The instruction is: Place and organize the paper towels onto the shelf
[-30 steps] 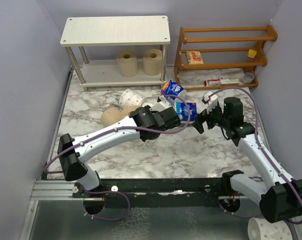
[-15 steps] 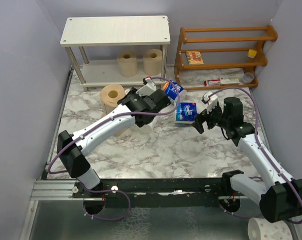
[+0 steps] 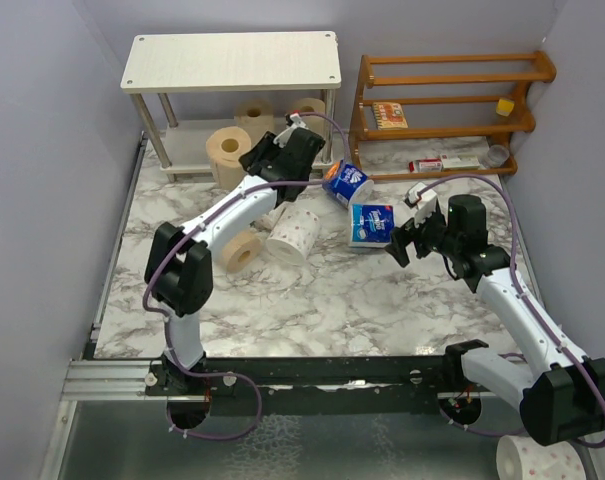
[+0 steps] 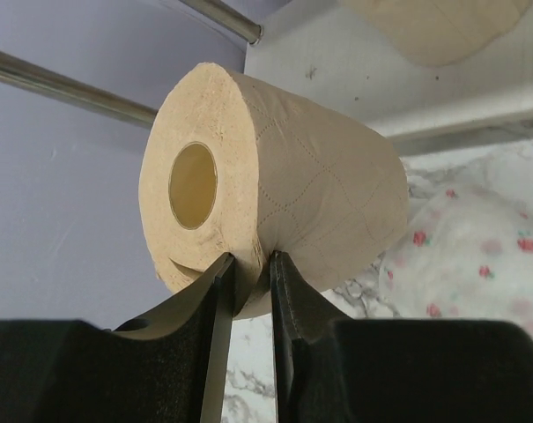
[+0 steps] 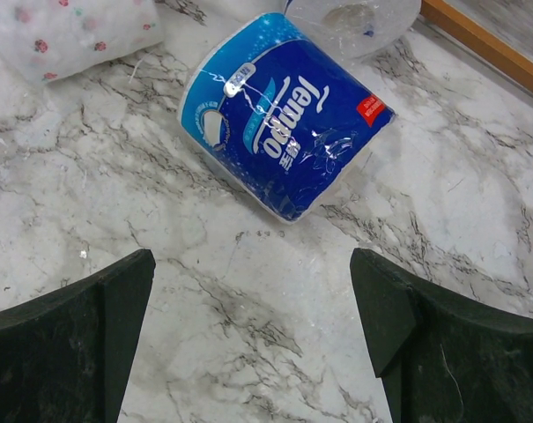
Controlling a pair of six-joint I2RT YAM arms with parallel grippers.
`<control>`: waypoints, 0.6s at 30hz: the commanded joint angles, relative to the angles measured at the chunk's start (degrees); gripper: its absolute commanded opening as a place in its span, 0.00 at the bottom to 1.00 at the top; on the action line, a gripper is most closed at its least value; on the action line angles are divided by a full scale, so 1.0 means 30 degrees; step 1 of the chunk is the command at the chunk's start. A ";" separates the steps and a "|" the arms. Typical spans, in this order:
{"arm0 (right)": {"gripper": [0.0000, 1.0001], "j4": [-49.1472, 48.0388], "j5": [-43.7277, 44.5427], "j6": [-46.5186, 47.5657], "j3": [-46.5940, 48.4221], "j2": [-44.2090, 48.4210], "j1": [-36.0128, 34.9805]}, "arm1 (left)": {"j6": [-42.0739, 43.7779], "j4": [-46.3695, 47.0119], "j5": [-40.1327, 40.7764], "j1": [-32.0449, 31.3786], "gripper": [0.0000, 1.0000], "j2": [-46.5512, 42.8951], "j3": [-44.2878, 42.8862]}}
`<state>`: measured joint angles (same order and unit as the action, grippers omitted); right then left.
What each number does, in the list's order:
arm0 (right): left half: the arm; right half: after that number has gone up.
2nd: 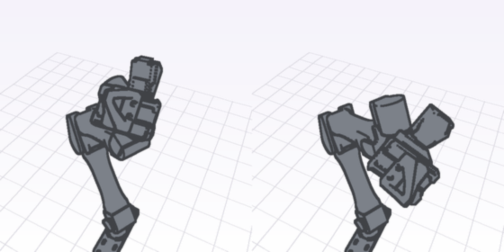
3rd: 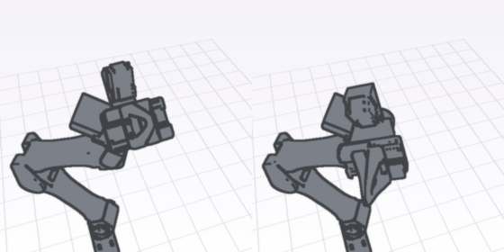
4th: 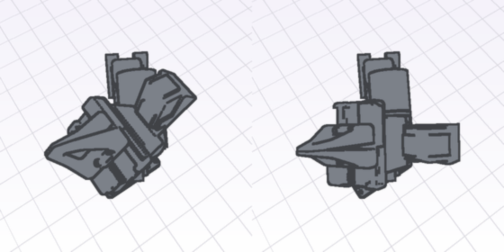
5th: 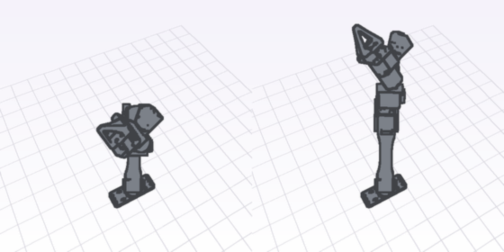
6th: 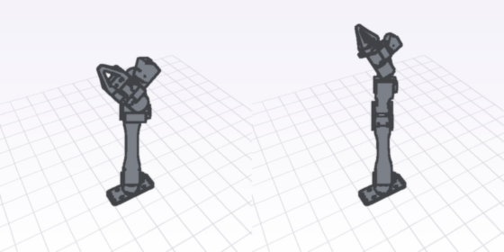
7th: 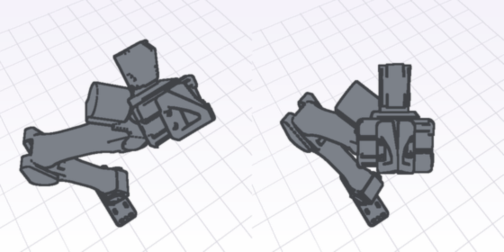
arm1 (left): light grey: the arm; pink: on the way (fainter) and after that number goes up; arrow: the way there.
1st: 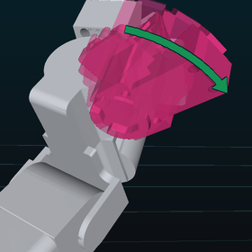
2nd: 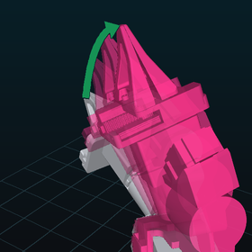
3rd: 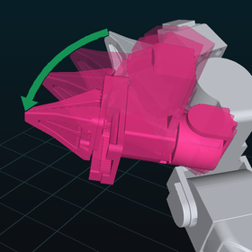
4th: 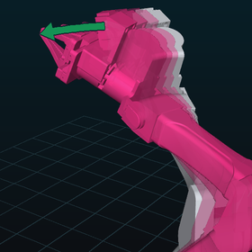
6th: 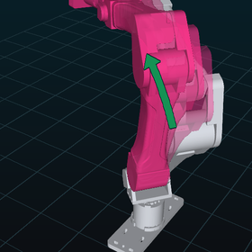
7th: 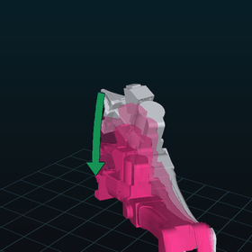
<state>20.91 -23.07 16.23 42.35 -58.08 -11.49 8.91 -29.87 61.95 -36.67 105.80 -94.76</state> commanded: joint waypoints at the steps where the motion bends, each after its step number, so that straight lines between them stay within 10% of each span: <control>1: 0.94 -0.0838 0.0692 0.0284 -0.0190 0.0469 0.0108 | 0.4572 0.5764 -0.0521 0.1379 0.00 0.1355 -0.1262; 18: 0.94 -0.0975 0.0969 0.0589 -0.0363 0.0352 0.0108 | 0.6919 0.7465 -0.1651 0.4221 0.00 0.8345 -0.8193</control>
<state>19.68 -21.08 17.23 41.87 -56.86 -11.49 27.38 -10.70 57.34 -26.15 128.70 -114.76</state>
